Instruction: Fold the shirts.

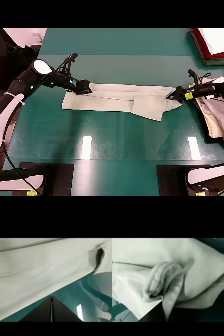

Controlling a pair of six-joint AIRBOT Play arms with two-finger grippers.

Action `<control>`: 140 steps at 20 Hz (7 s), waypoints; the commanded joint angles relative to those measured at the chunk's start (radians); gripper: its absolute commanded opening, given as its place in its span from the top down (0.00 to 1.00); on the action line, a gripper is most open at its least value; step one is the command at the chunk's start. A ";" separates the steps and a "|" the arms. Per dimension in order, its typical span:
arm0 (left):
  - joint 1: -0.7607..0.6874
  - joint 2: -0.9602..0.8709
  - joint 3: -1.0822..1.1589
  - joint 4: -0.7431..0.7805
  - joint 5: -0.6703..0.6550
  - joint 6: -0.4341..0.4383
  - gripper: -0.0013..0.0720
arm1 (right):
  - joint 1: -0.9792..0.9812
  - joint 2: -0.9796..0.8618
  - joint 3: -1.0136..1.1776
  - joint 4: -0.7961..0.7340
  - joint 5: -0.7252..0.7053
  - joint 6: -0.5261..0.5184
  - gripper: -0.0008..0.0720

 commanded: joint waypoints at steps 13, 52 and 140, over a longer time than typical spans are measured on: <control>-0.265 -0.598 0.579 -0.002 0.037 -0.122 0.95 | 0.254 0.192 0.537 0.003 0.208 0.301 0.97; 0.200 -0.056 0.688 0.268 -0.349 -0.082 0.95 | 0.534 0.054 0.258 -0.174 -0.169 0.277 0.15; -0.020 -0.057 0.688 0.256 -0.317 -0.033 0.95 | -0.587 0.803 -0.002 -0.282 0.189 0.529 0.40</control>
